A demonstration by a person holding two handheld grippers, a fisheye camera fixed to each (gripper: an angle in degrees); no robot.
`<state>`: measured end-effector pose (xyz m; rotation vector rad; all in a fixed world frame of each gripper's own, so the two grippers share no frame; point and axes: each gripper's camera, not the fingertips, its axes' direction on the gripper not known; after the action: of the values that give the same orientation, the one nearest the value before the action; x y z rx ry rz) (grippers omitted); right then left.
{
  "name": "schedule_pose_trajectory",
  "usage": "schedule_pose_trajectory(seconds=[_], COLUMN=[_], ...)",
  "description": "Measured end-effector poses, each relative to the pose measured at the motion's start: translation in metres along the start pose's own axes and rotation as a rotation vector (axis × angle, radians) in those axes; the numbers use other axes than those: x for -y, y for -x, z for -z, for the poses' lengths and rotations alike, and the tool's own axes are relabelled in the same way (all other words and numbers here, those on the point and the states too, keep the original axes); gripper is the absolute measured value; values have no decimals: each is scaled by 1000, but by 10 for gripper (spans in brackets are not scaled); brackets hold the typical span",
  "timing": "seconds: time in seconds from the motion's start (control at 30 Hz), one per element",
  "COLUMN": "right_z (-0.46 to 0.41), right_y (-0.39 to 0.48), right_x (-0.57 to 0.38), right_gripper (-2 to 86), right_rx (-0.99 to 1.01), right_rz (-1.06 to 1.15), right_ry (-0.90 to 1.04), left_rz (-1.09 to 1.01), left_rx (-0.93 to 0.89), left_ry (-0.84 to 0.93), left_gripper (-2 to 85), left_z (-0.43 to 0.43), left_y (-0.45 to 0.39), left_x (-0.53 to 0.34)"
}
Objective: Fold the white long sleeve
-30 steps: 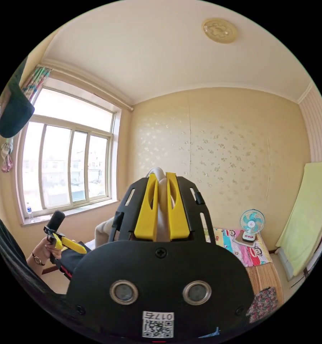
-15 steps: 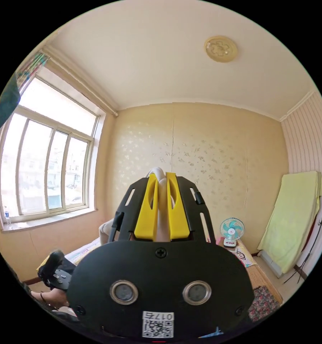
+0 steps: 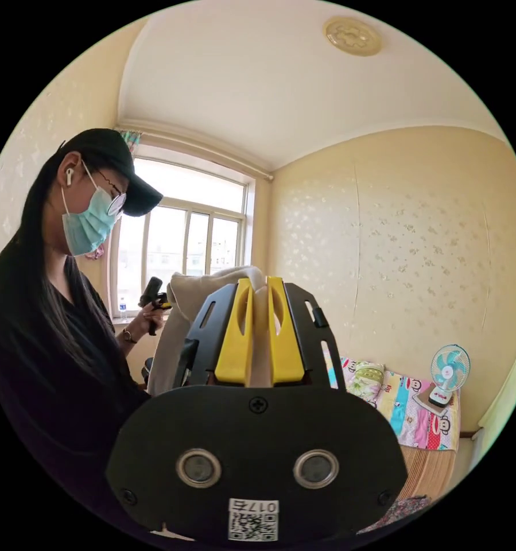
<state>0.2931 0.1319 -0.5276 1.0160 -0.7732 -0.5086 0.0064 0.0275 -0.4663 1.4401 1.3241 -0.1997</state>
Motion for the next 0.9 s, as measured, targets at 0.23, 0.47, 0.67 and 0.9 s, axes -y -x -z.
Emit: schedule_pose_trajectory(seconds=[0.23, 0.47, 0.67, 0.9], right_z=[-129, -407, -440, -388], right_y=[-114, -381, -365, -275], right_x=[45, -121, -236, -370], right_gripper=[51, 83, 76, 55], right_rx=[-128, -287, -183, -84], right_rz=[-75, -637, -728, -645], right_ry=[476, 994, 1130, 1599], left_rz=[124, 564, 720, 996], left_rx=[382, 726, 796, 622], left_ry=[248, 498, 671, 1045], left_gripper=[8, 48, 72, 65], left_z=[-36, -111, -120, -124], left_y=[113, 450, 542, 553], left_x=[69, 26, -107, -310])
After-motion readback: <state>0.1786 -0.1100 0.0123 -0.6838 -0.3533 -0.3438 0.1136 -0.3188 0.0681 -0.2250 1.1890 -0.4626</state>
